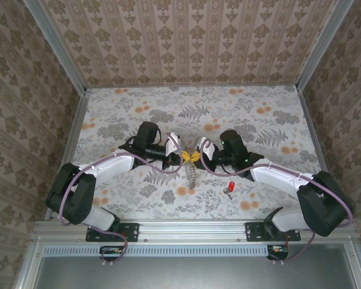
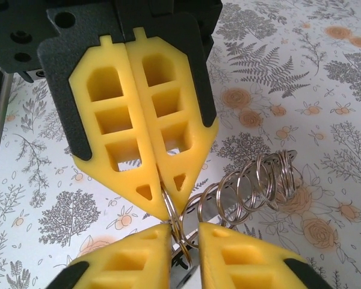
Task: Put the keys on the keyring
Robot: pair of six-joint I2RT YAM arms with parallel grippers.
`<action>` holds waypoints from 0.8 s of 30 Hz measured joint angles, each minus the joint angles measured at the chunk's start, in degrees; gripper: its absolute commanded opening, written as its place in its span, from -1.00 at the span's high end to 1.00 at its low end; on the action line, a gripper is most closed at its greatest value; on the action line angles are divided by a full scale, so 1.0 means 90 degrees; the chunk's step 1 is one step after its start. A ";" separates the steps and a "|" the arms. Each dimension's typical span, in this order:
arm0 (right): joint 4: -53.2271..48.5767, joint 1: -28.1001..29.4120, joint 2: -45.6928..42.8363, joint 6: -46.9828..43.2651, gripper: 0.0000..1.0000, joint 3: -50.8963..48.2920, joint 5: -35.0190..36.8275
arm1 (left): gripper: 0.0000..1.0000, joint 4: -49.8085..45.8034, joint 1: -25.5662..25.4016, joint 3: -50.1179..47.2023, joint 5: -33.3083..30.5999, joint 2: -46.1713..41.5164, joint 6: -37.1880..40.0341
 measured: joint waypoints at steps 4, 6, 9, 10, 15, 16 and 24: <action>-0.0068 0.0000 0.0000 -0.0019 0.91 0.0017 -0.0039 | 0.88 -0.0056 0.0000 0.0000 -0.0029 0.0000 0.0019; -0.0185 0.0002 0.0000 -0.0049 0.93 0.0068 -0.0044 | 0.82 -0.0097 -0.0002 0.0000 -0.0051 0.0000 0.0056; -0.0483 0.0032 -0.0002 -0.0141 0.93 0.0199 0.0005 | 0.74 -0.0209 -0.0017 0.0019 -0.0109 -0.0005 0.0189; -0.0612 0.0053 -0.0002 -0.0189 0.93 0.0250 0.0051 | 0.72 -0.0272 -0.0036 0.0029 -0.0165 -0.0012 0.0228; -0.1309 0.0172 -0.0002 -0.0384 0.93 0.0576 0.0328 | 0.70 -0.0617 -0.0141 0.0114 -0.0474 -0.0049 0.0435; -0.1438 0.0199 -0.0002 -0.0410 0.93 0.0644 0.0393 | 0.70 -0.0685 -0.0168 0.0143 -0.0532 -0.0049 0.0474; -0.2067 0.0372 -0.0002 -0.0585 0.91 0.0967 0.0780 | 0.69 -0.0962 -0.0316 0.0313 -0.0831 -0.0049 0.0629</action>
